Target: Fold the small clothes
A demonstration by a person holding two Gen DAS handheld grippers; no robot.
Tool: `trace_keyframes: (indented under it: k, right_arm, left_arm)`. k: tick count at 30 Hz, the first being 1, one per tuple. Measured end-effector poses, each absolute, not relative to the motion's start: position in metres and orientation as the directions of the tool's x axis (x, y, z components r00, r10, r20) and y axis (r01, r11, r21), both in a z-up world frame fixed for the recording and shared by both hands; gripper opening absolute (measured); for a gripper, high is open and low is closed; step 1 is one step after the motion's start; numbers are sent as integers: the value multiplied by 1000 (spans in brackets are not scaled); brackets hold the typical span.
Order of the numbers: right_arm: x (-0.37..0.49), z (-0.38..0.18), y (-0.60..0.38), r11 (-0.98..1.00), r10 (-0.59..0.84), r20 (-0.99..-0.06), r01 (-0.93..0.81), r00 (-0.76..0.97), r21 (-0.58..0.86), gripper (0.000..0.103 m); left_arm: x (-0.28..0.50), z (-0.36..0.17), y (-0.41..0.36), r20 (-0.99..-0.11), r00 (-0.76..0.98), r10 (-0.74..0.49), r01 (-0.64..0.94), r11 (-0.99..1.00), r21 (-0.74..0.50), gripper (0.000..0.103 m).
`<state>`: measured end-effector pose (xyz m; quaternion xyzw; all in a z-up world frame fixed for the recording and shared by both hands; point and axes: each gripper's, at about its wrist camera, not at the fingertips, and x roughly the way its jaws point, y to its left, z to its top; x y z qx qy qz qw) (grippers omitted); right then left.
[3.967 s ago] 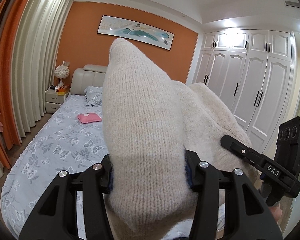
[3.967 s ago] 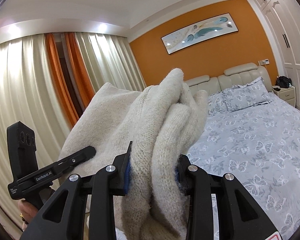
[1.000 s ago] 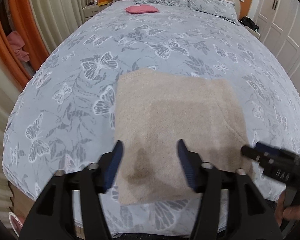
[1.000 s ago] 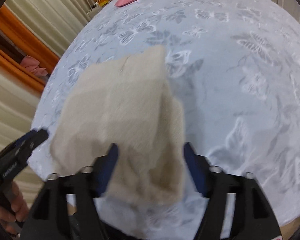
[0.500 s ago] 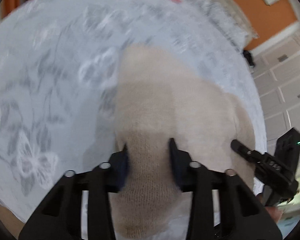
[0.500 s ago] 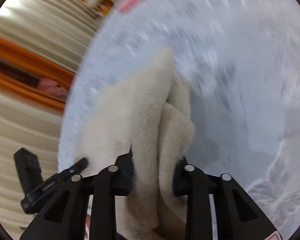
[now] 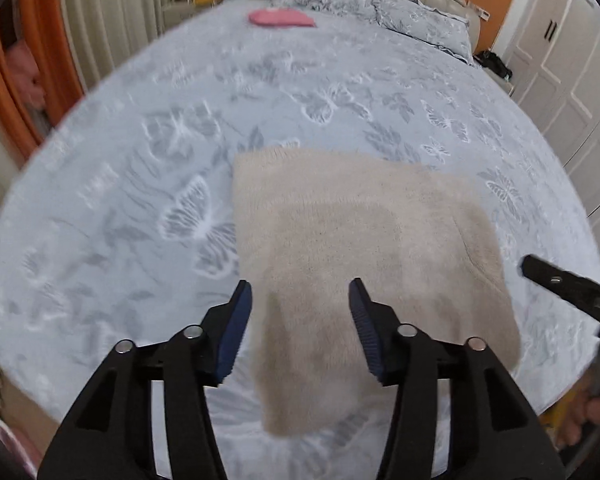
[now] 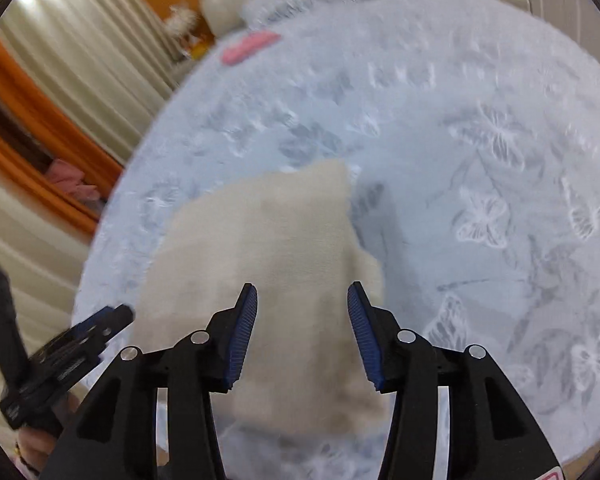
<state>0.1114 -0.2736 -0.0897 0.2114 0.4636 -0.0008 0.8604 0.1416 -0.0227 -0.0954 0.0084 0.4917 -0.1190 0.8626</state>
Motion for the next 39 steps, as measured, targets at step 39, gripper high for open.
trace_keyframes:
  k: [39]
  right_arm:
    - [-58, -19, -268, 938, 43, -765, 237, 643, 252, 69]
  left_arm:
    - [-13, 15, -36, -743, 666, -70, 218, 970, 104, 72]
